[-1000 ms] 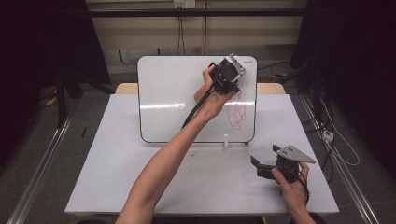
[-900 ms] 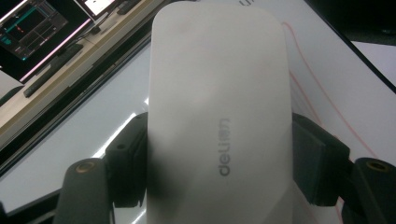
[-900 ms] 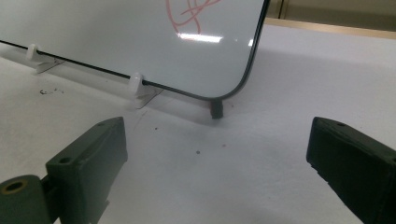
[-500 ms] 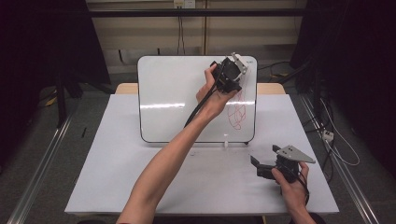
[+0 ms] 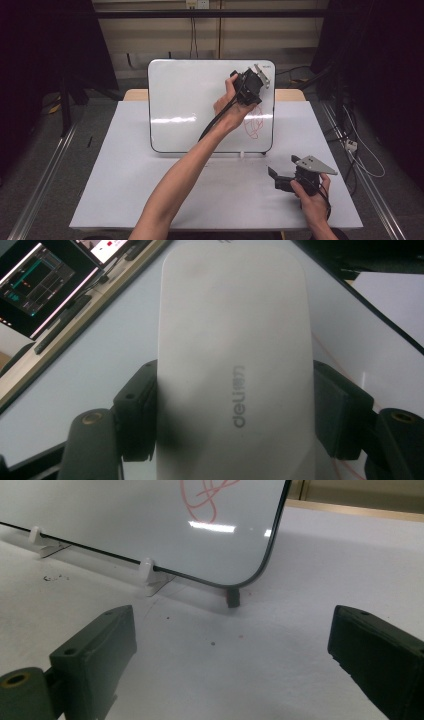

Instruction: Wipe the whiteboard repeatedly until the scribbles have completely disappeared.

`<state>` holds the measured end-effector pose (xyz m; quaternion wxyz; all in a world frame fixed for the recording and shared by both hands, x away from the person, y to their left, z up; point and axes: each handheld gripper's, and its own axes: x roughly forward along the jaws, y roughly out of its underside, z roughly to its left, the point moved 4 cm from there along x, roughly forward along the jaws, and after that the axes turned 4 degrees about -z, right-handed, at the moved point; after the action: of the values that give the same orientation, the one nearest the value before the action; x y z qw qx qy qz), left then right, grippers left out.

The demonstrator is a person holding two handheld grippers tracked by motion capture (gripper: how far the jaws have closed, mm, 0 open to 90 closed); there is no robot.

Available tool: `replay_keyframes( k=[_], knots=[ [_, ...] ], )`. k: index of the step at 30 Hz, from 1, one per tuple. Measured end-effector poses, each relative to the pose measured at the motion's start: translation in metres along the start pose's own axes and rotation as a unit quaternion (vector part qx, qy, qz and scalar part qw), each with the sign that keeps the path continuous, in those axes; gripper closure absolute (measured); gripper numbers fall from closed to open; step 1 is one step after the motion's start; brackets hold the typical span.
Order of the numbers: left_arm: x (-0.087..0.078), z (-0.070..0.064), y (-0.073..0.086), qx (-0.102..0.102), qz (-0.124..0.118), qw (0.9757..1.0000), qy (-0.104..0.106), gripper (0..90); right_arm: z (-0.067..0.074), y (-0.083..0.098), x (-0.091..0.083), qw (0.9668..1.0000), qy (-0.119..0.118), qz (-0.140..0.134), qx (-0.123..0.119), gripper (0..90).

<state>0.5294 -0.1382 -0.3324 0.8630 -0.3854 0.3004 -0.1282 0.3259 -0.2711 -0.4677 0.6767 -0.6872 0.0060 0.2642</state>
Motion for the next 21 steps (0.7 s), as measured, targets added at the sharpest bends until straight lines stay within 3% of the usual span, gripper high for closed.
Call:
replay_keyframes(
  k=[7, 13, 15, 19, 21],
  knots=[
    [-0.003, -0.016, 0.006, 0.015, 0.003, 0.9999, 0.004, 31.2, 0.0, 0.0, 0.0, 1.0, 0.001, 0.0, -0.002, 5.5],
    [-0.002, -0.013, 0.003, 0.015, 0.012, 0.9997, 0.013, 31.2, 0.001, 0.0, 0.0, 1.0, -0.001, -0.001, -0.002, 5.5],
    [-0.002, -0.01, -0.002, 0.026, 0.015, 0.9995, 0.009, 31.2, 0.001, 0.0, 0.0, 1.0, -0.002, 0.0, -0.001, 5.6],
    [0.001, -0.001, -0.012, 0.015, 0.014, 0.9997, 0.009, 31.2, 0.001, -0.001, -0.001, 1.0, -0.003, -0.001, -0.001, 5.6],
    [0.002, 0.002, -0.015, 0.02, 0.019, 0.9996, 0.012, 31.2, 0.001, -0.001, -0.001, 1.0, -0.004, -0.001, 0.001, 5.5]
  ],
)
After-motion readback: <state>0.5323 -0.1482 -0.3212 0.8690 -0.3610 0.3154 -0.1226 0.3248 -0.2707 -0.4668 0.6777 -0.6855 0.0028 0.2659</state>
